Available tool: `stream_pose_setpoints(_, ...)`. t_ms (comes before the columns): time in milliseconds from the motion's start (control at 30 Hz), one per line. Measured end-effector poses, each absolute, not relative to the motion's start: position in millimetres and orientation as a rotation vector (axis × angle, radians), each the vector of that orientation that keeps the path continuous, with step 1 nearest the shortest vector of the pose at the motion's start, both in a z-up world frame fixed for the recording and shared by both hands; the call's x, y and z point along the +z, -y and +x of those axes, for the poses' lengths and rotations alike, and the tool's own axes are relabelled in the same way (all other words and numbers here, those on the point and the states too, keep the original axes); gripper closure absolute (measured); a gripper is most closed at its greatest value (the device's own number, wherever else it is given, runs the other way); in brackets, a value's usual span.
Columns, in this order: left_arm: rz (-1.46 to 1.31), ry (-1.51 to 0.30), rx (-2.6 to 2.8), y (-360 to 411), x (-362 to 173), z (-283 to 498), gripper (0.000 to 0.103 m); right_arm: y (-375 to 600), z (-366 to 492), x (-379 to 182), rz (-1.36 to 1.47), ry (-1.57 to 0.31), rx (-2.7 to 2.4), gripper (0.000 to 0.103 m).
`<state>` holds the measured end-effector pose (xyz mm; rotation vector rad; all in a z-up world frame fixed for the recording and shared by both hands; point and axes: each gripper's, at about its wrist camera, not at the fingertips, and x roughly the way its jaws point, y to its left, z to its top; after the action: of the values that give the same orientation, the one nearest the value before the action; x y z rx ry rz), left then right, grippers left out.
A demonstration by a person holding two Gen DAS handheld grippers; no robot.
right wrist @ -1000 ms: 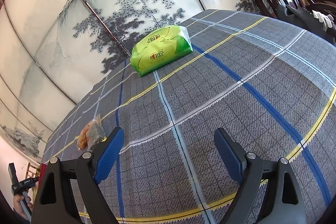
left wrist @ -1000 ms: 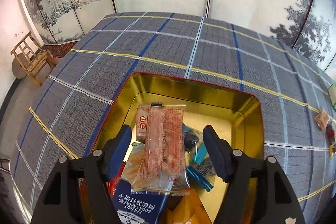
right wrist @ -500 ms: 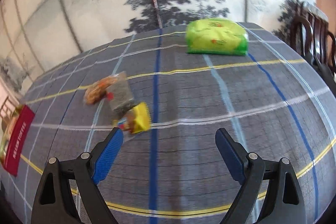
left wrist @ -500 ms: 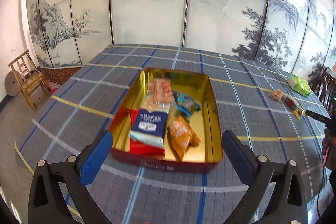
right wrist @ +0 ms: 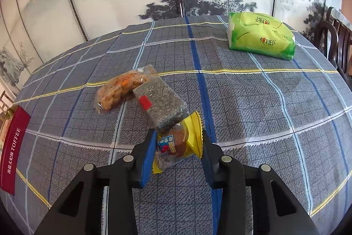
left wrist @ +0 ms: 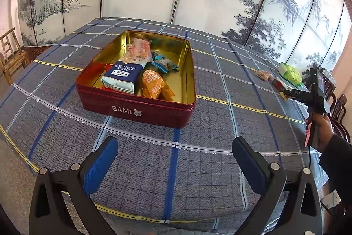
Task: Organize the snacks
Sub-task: 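Carry the yellow-wrapped snack into the tin and open the right gripper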
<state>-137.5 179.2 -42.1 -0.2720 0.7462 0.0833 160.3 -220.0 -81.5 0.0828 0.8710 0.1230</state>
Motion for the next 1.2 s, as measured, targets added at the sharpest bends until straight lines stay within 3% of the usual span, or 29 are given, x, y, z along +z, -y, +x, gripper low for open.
stream_pose_setpoints(600,-0.282,-0.707,0.065,-173,-51,-163,0.001,155,132,18,-0.049,-0.683,0.077,0.072)
stream_pose_setpoints(1200,-0.359,-0.744,0.135,-203,-74,-195,0.001,-1,128,44,-0.154,-0.649,0.229,0.072)
